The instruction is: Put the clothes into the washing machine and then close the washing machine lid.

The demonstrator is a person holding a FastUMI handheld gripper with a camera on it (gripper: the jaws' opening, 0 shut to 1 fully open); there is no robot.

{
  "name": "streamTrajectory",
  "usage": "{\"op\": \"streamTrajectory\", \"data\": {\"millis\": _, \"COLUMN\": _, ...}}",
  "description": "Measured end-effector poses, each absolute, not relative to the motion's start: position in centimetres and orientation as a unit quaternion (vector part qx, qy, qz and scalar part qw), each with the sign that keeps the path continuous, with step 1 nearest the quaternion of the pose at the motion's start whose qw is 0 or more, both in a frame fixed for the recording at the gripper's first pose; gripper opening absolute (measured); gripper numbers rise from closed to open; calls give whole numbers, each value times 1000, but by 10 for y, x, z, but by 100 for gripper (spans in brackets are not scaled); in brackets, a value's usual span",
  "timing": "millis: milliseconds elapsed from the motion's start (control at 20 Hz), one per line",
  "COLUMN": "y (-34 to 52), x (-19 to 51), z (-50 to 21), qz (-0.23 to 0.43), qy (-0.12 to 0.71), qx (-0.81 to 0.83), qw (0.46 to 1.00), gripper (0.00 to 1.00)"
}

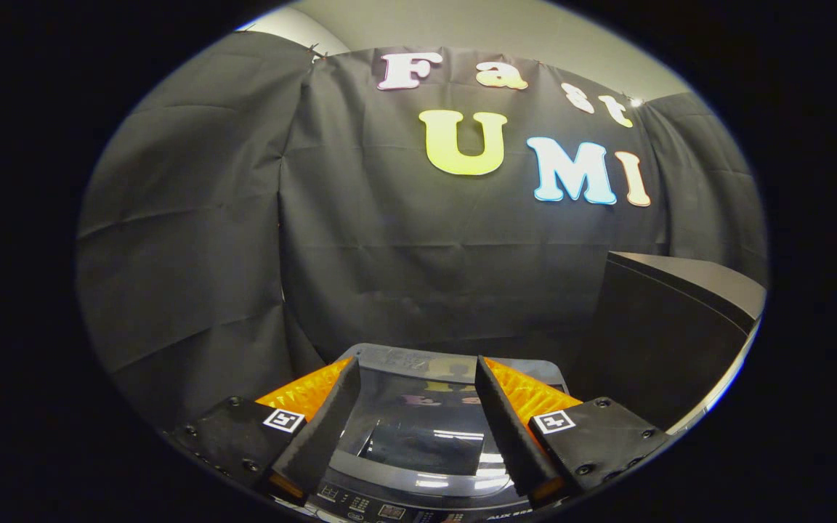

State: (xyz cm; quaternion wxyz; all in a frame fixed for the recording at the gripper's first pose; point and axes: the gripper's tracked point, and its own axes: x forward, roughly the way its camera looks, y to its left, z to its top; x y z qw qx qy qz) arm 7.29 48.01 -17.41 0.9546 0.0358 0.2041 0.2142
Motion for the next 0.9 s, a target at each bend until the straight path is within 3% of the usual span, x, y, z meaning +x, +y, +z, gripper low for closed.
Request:
{"op": "streamTrajectory", "data": {"millis": 450, "y": 383, "x": 48, "z": -89, "qz": 197, "qy": 134, "qx": 61, "qw": 969, "gripper": 98}}
{"op": "streamTrajectory", "data": {"millis": 900, "y": 186, "x": -13, "z": -36, "qz": 134, "qy": 86, "qx": 16, "qw": 987, "gripper": 98}}
